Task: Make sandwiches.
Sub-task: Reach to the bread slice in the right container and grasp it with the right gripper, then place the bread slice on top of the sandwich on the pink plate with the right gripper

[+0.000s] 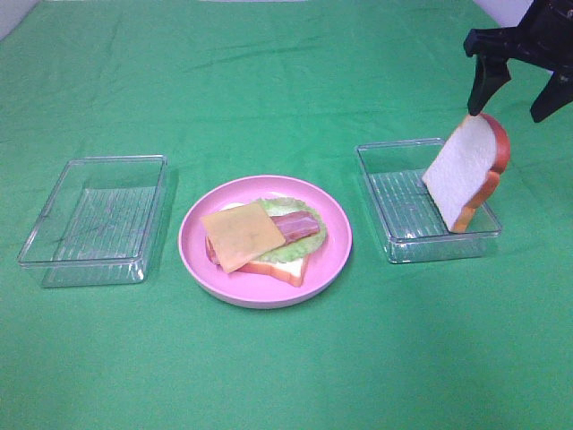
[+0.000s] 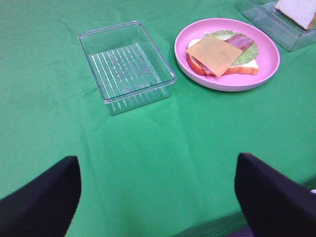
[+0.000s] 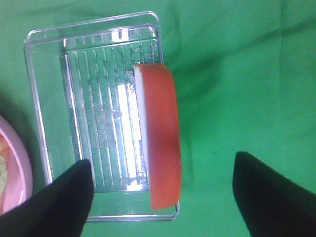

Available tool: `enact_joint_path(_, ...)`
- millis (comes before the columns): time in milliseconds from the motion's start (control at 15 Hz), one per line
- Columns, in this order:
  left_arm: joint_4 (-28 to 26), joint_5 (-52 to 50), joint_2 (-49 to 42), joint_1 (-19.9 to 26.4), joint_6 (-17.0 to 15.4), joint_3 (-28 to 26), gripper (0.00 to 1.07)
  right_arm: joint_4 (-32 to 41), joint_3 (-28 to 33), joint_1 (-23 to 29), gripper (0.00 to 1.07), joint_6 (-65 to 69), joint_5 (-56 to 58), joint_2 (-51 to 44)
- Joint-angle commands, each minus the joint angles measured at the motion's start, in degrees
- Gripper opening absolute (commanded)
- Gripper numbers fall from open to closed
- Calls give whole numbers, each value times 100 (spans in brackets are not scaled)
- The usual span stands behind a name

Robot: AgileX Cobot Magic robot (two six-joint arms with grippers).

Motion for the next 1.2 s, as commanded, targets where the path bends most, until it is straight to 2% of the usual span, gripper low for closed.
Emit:
enact_joint_path(67,6,-46,-46,-11,6,0,80,-29,6,-52,74,-40,-46,298)
enact_joint_path(400,6,-46,-46,-11,6,0,80,-6,0,-52,72,-74,-183,745)
enact_joint_path(467,6,-46,-46,-11,6,0,80,-6,0,-52,65,-132,-183,773)
enact_joint_path(533,6,-46,-46,-11,6,0,80,-6,0,-52,35,-172,-195,768)
enact_joint_path(600,6,-46,-46,-11,6,0,80,-6,0,-52,20,-172,-201,745)
enact_joint_path(667,6,-46,-46,-11,6,0,80,-6,-11,-52,8,-172,-189,733)
enact_joint_path(733,6,-46,-46,-11,6,0,80,-6,-11,-52,3,-172,-183,705)
enact_joint_path(800,6,-46,-46,-11,6,0,80,-6,-11,-52,0,-172,-149,659)
enact_joint_path(1000,6,-46,-46,-11,6,0,80,0,-11,-46,0,-172,-126,246)
enact_joint_path(1200,6,-46,-46,-11,6,0,80,762,-11,-34,0,-504,-6,-407)
